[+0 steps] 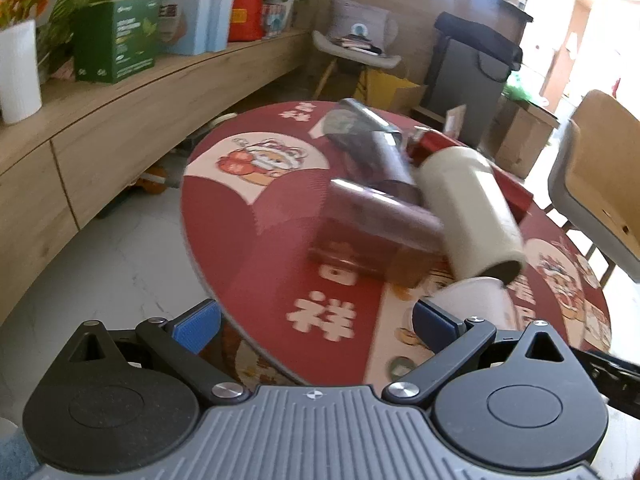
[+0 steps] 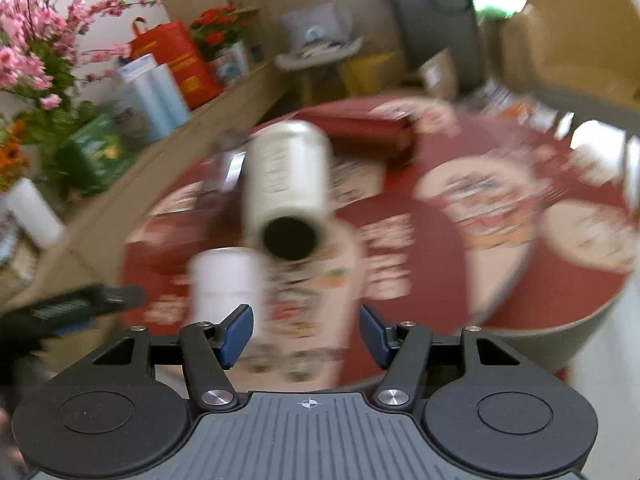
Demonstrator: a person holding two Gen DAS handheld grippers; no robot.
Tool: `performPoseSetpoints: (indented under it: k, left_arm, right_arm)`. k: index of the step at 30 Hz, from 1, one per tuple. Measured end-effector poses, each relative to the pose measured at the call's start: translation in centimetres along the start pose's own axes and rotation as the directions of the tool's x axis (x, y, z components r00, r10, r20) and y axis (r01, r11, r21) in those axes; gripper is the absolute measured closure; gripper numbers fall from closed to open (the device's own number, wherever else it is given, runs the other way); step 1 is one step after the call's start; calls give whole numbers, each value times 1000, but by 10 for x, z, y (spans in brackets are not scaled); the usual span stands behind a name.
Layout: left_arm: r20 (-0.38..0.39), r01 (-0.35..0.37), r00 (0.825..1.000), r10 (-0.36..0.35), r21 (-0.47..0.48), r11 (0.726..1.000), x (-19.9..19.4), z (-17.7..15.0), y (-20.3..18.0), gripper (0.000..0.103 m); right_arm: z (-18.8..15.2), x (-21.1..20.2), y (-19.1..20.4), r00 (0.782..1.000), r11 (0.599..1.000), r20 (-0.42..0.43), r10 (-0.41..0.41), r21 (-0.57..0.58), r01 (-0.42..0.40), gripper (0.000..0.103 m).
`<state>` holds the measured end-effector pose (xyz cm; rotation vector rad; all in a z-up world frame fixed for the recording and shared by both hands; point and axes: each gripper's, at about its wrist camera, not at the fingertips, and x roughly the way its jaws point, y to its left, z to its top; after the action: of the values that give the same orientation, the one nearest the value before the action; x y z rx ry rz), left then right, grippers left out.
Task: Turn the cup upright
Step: 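Grasp the white paper cup with the left tool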
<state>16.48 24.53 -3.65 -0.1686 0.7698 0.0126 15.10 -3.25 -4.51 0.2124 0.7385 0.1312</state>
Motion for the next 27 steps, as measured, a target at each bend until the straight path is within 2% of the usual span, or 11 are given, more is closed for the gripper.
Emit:
performPoseSetpoints:
  k: [2,4,7,12,17,24,27]
  left_arm:
    - [-9,9,1000,-8,10,1000,-4,3,-11,0]
    - [-13,24,1000,-23,9,1000,-7,8,-21,0]
    - [-22,40,999,-39,24,999,-9,17,-41,0]
    - [-87,32,996,-28,43,999,5,26,-72,1]
    - [-160,48,986,-43,28,998,24,25,-91,3]
    - [-183,33,983,-31,7,999,35,24,-100,9]
    - [-201,7,980,3,49,999,39,23,-108,13]
  right_arm:
    - [-3,-1,-11,995,994,38,-96,-44,98,44]
    - [-6,-2,-23,980,980,92,-178,-72,185,44]
    - [-9,-2,-38,960,967,152,-233,-71,246,43]
    - [-5,-4,-59,958,975,201,-206,-39,218,37]
    - [-5,0,-65,966,981,185,-181,-32,190,37]
    - [-3,4,-80,980,990,141,-139,35,136,37]
    - [-3,1,-81,982,993,150,-116,38,112,37]
